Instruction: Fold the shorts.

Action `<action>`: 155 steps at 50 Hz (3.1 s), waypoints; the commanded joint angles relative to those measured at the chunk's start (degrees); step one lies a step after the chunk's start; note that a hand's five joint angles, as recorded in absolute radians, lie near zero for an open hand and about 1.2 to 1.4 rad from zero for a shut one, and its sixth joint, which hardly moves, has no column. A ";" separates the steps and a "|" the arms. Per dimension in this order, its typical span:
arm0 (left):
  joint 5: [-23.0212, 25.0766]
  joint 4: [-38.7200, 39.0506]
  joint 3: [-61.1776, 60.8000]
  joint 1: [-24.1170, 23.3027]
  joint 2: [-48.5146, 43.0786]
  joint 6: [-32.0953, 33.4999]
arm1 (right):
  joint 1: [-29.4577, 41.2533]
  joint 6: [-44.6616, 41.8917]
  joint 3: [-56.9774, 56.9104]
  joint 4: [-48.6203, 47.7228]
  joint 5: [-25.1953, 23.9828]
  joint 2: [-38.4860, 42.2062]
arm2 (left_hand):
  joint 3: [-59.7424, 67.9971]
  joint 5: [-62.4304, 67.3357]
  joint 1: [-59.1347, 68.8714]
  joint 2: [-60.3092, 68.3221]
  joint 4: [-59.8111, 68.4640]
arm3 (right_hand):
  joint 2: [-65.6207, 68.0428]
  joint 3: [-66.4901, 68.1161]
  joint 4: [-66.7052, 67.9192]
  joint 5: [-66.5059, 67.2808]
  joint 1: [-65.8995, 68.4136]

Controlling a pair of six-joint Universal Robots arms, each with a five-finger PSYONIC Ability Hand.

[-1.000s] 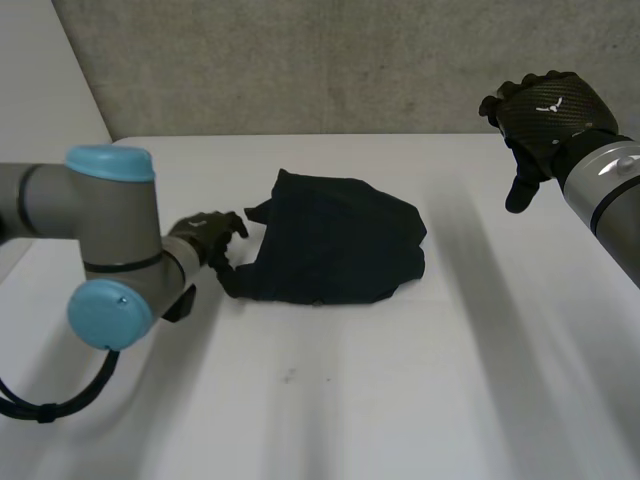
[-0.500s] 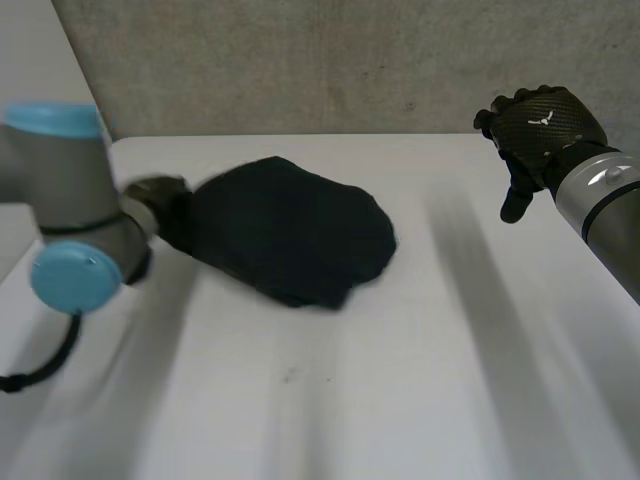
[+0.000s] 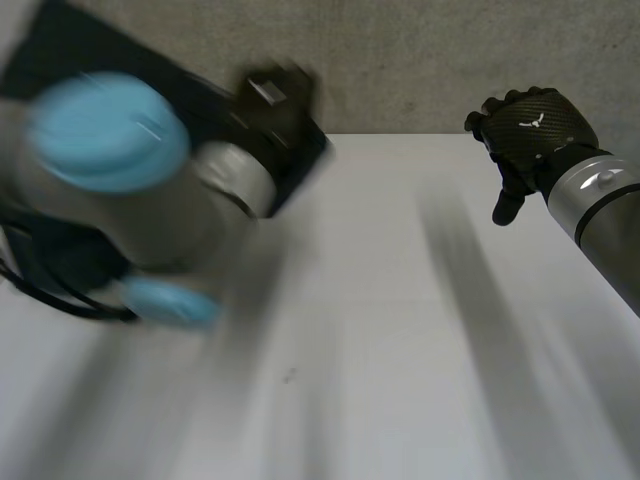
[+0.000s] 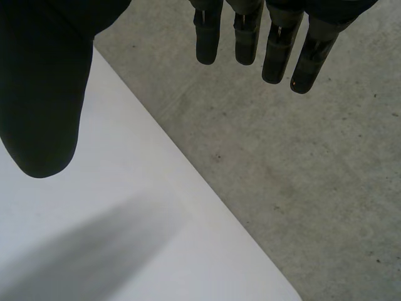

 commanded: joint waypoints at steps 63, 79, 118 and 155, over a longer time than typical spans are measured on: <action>3.98 -11.39 -25.96 23.89 8.31 3.38 | 9.74 5.74 -17.91 3.03 -12.65 33.53 | -45.19 -41.85 -40.87 -45.13 -45.97 | 67.46 67.74 67.06 66.52 68.08; 4.16 -11.65 -26.92 23.01 8.83 3.56 | 2.09 -14.90 2.03 24.63 -14.40 10.95 | -48.21 -44.88 -43.90 -48.16 -48.99 | 67.46 67.75 67.06 66.52 68.08; 4.69 -11.92 -26.04 20.99 5.06 10.14 | 2.44 9.78 -19.31 20.18 -14.49 21.22 | -43.85 -40.52 -39.53 -43.80 -44.63 | 3.26 3.54 2.86 2.32 3.88; -2.52 11.43 19.31 17.91 9.08 9.91 | 5.25 14.96 -28.21 -39.75 -5.44 12.80 | 11.81 15.15 16.13 11.87 11.04 | 67.46 67.75 67.06 66.52 68.08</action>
